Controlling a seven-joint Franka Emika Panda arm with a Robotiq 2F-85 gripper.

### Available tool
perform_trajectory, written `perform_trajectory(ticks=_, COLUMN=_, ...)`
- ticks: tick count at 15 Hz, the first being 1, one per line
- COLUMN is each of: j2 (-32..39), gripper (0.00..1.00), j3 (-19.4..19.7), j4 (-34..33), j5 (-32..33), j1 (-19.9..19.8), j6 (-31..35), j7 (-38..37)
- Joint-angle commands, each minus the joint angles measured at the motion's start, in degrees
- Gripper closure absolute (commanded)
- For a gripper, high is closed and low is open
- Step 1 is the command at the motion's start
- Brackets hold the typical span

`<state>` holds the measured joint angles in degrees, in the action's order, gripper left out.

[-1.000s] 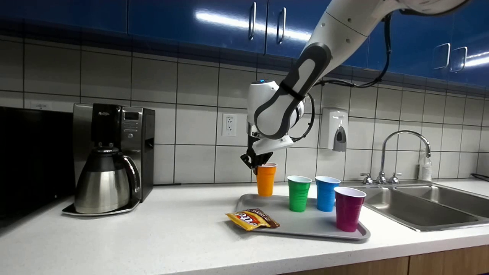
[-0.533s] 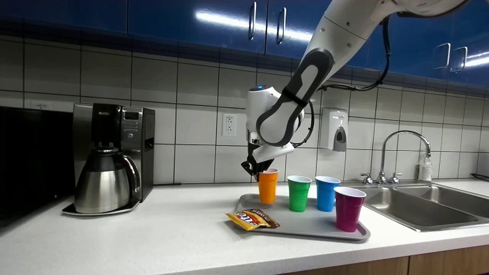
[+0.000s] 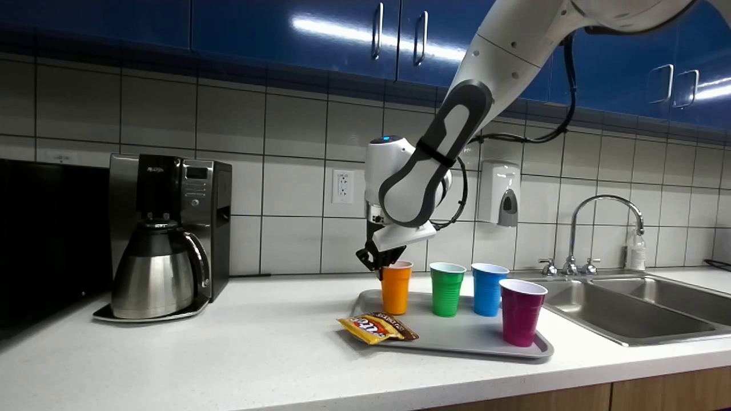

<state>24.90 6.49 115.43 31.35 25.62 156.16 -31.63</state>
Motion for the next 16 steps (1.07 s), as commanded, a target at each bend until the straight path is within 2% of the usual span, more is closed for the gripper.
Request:
perform_trajectory(ticks=1, j2=-0.5, gripper=0.99, j3=-0.6, j4=0.4, j5=-1.8, j1=-0.6, j6=1.3, j7=-0.3)
perform_trajectory(ticks=4, j2=-0.6, gripper=0.99, j3=-0.1, j4=0.7, j5=-2.2, j1=-0.2, j6=1.9, j7=-0.5)
perform_trajectory(ticks=5, j2=-0.5, gripper=0.91, j3=0.1, j4=0.7, j5=-2.1, j1=0.0, j6=1.9, j7=-0.7)
perform_trajectory(ticks=6, j2=-0.5, gripper=0.69, j3=0.2, j4=0.8, j5=-2.1, j1=0.1, j6=1.9, j7=-0.8)
perform_trajectory(ticks=8, j2=-0.6, gripper=0.66, j3=0.3, j4=0.9, j5=-1.8, j1=0.3, j6=1.7, j7=-0.7)
perform_trajectory(ticks=16, j2=-2.1, gripper=0.08, j3=-0.9, j4=1.8, j5=-3.3, j1=-0.3, j6=1.5, j7=0.4)
